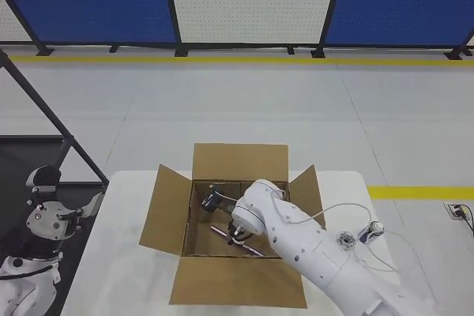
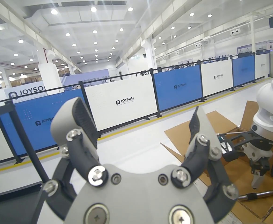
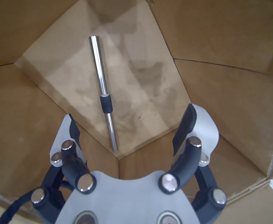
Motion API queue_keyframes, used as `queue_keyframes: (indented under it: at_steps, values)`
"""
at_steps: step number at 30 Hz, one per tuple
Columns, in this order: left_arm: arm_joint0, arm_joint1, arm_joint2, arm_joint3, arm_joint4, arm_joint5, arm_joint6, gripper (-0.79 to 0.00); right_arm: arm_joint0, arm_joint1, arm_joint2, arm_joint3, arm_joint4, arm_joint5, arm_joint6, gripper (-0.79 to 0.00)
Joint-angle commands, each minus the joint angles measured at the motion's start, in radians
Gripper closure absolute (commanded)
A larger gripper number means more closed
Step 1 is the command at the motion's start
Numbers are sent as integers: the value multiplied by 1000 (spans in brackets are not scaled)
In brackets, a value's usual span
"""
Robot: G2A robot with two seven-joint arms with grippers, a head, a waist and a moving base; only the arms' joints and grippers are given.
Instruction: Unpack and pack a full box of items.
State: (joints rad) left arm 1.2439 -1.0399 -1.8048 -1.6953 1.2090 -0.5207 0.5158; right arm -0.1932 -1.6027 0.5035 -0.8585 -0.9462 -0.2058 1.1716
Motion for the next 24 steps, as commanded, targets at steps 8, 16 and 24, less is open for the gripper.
queue_keyframes:
  at_steps: [8, 16, 24]
  values:
    - [0, 0, 0, 0, 0, 0, 0, -785, 1, -35, -23, 103, 8, -86, -27, -785]
    - [0, 0, 0, 0, 0, 0, 0, -785, 17, -77, -49, 196, 2, -127, -56, -730]
    - [0, 0, 0, 0, 0, 0, 0, -785, 35, -124, -74, 280, -19, -129, -76, -594]
